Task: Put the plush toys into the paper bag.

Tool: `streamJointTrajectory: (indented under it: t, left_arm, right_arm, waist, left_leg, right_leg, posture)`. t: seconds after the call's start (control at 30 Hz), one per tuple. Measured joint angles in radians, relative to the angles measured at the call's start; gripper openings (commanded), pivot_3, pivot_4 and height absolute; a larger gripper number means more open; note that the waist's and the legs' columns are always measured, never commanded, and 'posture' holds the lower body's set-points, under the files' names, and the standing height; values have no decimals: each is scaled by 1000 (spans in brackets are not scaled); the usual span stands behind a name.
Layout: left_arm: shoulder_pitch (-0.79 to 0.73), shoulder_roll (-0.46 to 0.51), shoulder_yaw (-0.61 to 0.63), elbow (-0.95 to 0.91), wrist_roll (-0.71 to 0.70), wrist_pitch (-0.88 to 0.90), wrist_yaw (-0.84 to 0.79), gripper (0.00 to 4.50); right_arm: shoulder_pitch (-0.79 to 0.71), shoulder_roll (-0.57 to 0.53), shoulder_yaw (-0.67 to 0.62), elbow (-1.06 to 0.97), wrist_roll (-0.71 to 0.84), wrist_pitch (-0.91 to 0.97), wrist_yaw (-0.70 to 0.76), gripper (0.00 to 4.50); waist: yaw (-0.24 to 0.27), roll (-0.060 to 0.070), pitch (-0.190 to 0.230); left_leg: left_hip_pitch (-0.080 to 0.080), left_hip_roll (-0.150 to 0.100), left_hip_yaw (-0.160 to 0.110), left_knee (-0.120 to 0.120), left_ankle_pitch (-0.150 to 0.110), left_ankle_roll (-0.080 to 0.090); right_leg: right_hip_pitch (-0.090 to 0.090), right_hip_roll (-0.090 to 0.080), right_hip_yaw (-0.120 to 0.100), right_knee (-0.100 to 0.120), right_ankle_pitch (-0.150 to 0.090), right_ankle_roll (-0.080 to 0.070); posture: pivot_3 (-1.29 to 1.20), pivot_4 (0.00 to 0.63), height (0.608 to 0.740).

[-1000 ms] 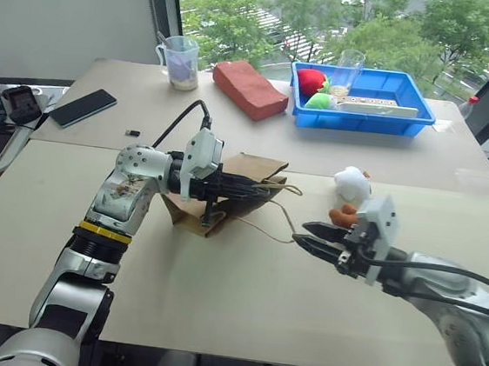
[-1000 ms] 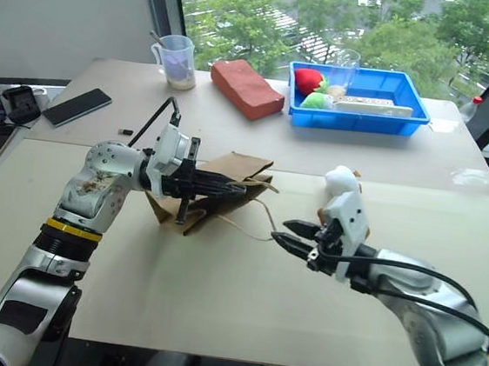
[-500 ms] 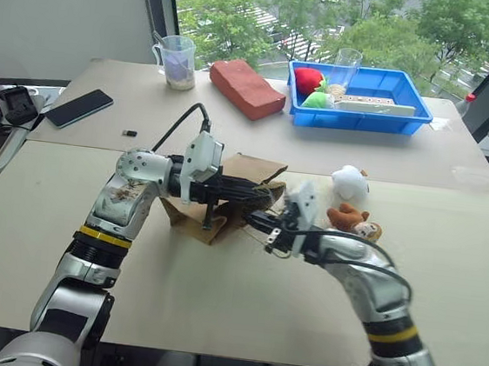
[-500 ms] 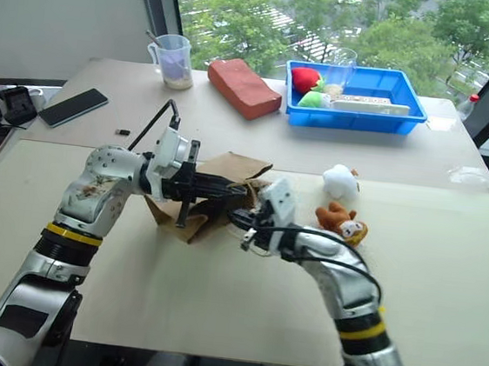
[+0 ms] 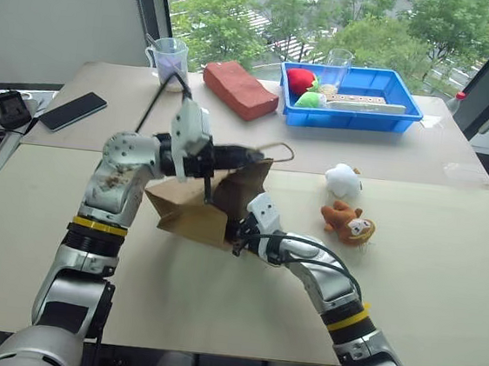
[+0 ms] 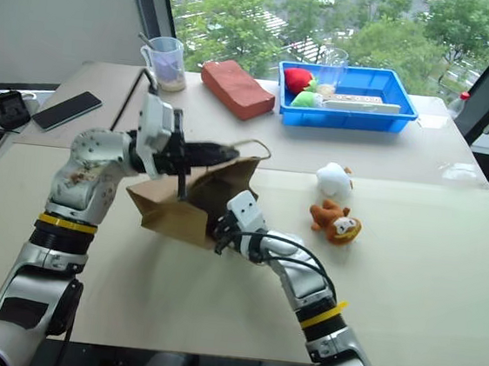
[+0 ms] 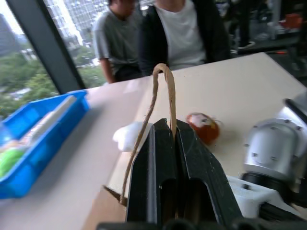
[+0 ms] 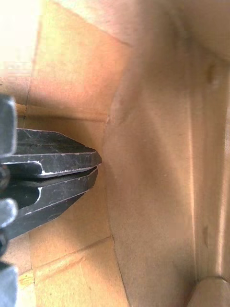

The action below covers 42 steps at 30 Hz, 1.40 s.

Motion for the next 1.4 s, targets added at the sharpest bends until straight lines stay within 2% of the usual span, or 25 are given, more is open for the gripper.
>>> streamJointTrajectory:
  t: [0.3,0.47,0.6,0.87,1.07,1.3,1.4]
  left_arm:
    - [-20,55,90,-77,97,37,321,0]
    - [-13,40,128,-200,159,22,500,0]
    - [24,22,131,-248,192,5,578,0]
    - [159,22,88,-295,193,-6,534,0]
    - [185,23,50,-279,149,-37,414,0]
    - [187,27,31,-204,119,-83,312,0]
    - [190,26,25,-180,118,-102,294,0]
  right_arm:
    - [-94,96,-14,111,-66,15,-88,18]
    - [-157,150,-22,200,-92,15,-126,18]
    - [-185,158,-39,246,-103,15,-131,18]
    - [-163,154,-76,219,-79,7,-63,18]
    - [-93,81,-80,18,14,95,88,18]
    - [-69,-89,-150,-295,156,227,209,2330]
    - [-48,-179,-228,-408,245,303,235,3384]
  waist:
    - [-2,0,0]
    - [-4,1,0]
    - [-4,1,0]
    - [0,1,-1]
    - [-2,1,-1]
    - [5,1,0]
    - [7,1,0]
  left_leg:
    - [1,0,-3,-1,0,-1]
    - [0,0,-3,-1,1,-1]
    - [0,0,-3,-2,1,-1]
    - [0,0,-3,-2,1,-1]
    - [-3,0,-3,-2,1,-1]
    - [-3,0,-3,-2,0,-1]
    - [-4,0,-3,-2,0,-1]
  right_leg:
    - [-1,1,0,2,0,0]
    - [-1,1,0,2,0,0]
    - [-1,1,0,2,0,0]
    - [-1,1,0,2,0,0]
    - [-2,1,0,2,0,0]
    - [-2,1,-1,0,0,0]
    - [-2,1,-1,0,0,0]
  posture:
    - [0,150,740]
    - [0,150,740]
    - [0,150,740]
    - [0,150,740]
    - [0,150,740]
    - [0,150,740]
    - [0,150,740]
